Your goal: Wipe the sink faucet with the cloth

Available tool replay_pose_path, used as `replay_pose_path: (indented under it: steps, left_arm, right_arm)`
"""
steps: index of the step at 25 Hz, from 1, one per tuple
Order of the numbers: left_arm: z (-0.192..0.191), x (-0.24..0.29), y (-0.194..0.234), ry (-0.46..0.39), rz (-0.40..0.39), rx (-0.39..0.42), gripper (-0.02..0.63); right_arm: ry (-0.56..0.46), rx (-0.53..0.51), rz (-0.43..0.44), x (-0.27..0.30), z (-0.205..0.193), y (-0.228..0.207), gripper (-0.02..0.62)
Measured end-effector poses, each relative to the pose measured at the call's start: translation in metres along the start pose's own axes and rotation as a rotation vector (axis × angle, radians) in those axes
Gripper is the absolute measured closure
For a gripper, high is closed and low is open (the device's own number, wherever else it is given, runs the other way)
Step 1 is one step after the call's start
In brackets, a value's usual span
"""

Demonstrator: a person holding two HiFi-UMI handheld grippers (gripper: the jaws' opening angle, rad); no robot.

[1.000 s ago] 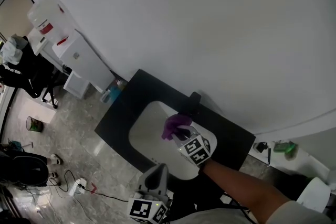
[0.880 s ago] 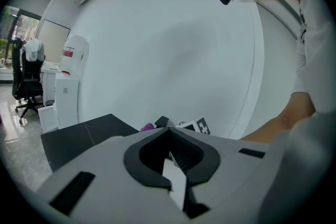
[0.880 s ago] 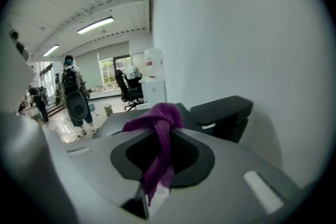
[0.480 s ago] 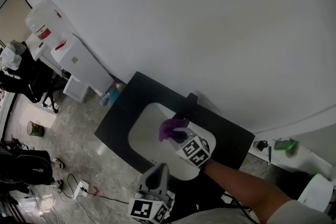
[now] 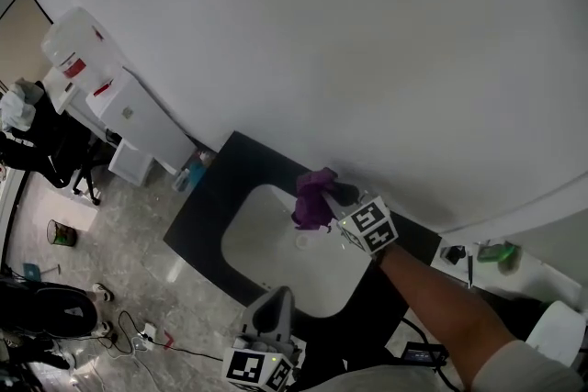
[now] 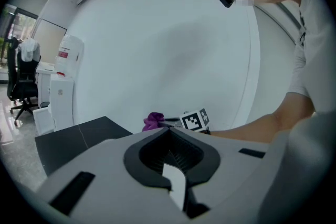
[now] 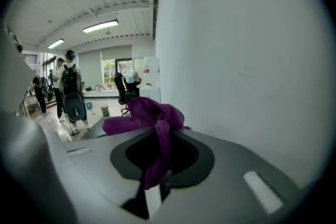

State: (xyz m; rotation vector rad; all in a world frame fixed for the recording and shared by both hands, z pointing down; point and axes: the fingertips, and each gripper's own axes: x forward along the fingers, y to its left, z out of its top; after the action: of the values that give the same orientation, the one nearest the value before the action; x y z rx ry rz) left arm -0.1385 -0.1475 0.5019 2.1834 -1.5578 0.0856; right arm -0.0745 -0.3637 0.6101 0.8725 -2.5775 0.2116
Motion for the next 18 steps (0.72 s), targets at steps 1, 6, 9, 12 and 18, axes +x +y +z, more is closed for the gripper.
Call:
replay_pose_path:
  steps: [1,6,9,12,18]
  left_arm:
    - [-0.001,0.001,-0.003,0.007,-0.013,0.001,0.6]
    - [-0.006,0.004,-0.003,0.015,-0.021,-0.008,0.6]
    - [-0.001,0.003,-0.001,0.012,-0.028,0.003,0.6]
    - [-0.002,-0.001,0.004,0.007,-0.018,-0.016,0.6]
    - [-0.005,0.0,0.0,0.017,-0.018,-0.011,0.6]
  right_arm:
    - [-0.005,-0.001,0.046,-0.002,-0.007,0.023,0.543]
    - [0.06,-0.014,0.189,-0.011,-0.053,0.107,0.541]
    - [-0.063,0.056,-0.015,-0.035,-0.032,0.045,0.541]
    - [-0.144,0.05,-0.189,-0.047,-0.002,-0.017,0.541]
    - [0.046,0.118,-0.192,0.011,-0.075,-0.038,0.541]
